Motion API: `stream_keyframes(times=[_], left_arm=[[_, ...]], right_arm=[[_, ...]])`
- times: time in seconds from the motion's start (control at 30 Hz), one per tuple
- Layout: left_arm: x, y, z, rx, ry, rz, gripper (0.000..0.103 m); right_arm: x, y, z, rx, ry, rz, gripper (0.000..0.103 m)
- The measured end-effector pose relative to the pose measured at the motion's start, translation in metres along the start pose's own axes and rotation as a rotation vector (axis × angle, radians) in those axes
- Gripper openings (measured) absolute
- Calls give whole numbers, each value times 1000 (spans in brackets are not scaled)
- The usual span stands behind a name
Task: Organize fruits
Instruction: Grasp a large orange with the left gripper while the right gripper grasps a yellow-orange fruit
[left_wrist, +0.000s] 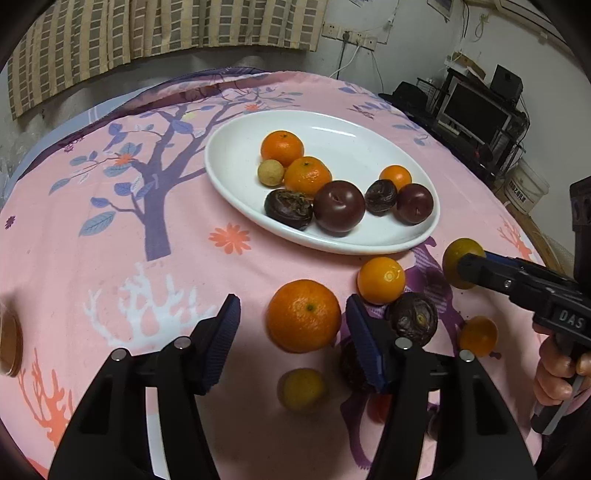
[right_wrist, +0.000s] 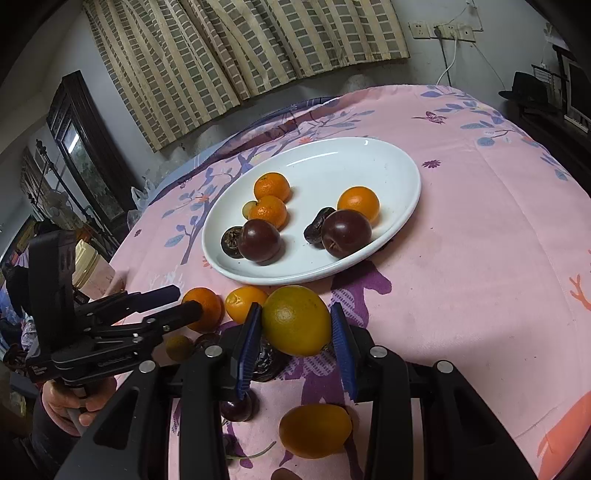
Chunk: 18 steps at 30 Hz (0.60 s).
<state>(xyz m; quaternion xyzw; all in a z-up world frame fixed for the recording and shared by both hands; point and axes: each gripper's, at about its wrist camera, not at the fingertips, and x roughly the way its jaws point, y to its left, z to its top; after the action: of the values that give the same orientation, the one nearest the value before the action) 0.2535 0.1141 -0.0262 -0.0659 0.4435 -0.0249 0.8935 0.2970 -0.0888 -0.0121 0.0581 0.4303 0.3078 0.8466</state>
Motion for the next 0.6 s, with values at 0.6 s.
stream_keyframes(times=[0.6], left_arm=[[5,-3,-5,-20,16,-2,43]], right_arm=[[-5,5,-1,-41,-32,-21,38]])
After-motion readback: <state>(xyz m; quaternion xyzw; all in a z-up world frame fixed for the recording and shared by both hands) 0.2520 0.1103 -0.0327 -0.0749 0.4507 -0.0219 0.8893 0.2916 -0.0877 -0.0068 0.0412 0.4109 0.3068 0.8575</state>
